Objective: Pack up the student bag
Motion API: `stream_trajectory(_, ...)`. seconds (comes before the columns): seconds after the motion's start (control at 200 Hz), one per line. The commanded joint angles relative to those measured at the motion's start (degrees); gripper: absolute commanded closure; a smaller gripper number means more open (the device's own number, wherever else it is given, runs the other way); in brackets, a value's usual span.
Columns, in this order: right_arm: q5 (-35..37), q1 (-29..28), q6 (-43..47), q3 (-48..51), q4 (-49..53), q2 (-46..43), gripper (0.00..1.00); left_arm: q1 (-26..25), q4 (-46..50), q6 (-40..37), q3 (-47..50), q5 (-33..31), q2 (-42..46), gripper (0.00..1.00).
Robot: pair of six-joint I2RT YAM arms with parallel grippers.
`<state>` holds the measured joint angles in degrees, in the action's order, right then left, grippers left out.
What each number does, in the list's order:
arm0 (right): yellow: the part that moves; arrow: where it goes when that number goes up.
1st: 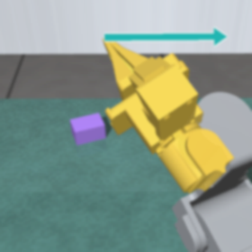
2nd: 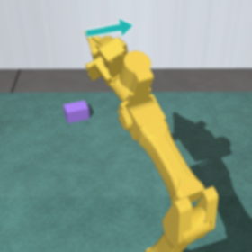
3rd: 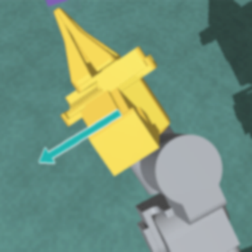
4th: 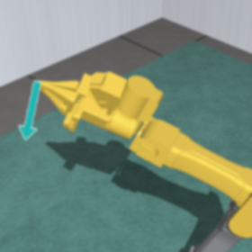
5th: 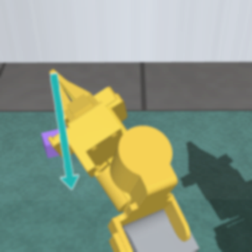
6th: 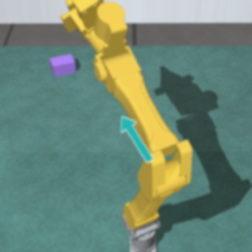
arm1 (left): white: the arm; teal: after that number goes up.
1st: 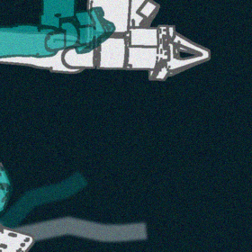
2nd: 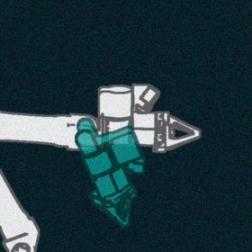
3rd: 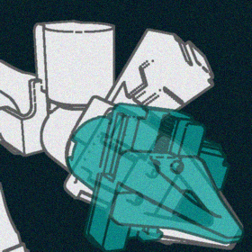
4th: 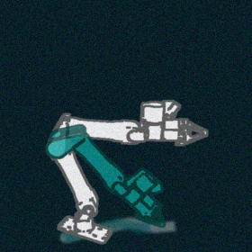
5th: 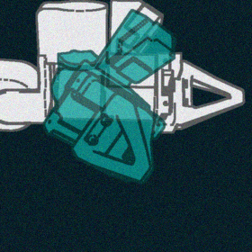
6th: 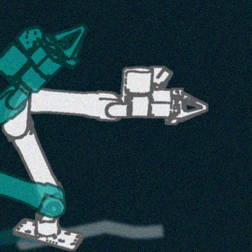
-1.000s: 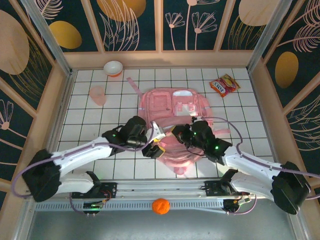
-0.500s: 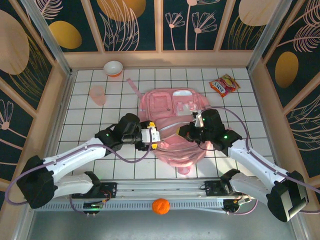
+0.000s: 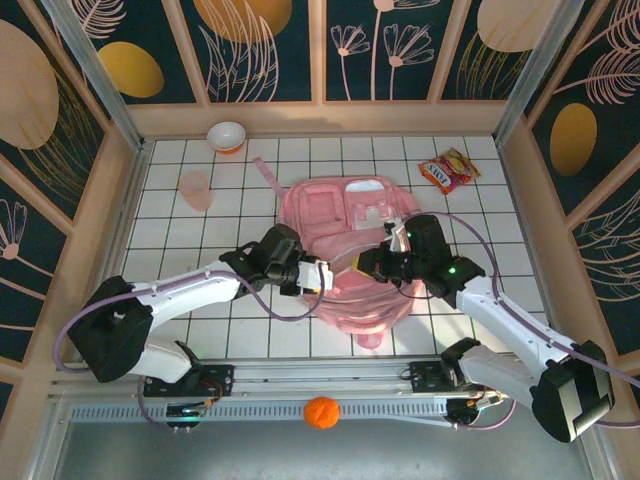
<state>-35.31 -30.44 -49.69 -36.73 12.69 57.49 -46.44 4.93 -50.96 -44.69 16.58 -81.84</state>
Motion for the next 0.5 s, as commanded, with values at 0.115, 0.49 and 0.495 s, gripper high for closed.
stream_trajectory(0.115, -3.8, 3.7, 4.7, -5.9, -2.1, 0.9, 1.0, 0.3, 6.2, 4.4, -0.8, 5.6, 4.3, 1.0)
stream_trajectory(0.49, -2.2, 5.7, 16.7, -15.1, 3.3, 7.1, 0.67, 0.3, -7.3, 25.8, 7.5, 8.6, 17.3, 1.0)
stream_trajectory(0.495, -1.9, 5.7, 16.8, -15.1, 3.6, 7.0, 0.66, 0.4, -7.2, 25.8, 7.4, 8.6, 17.2, 1.0)
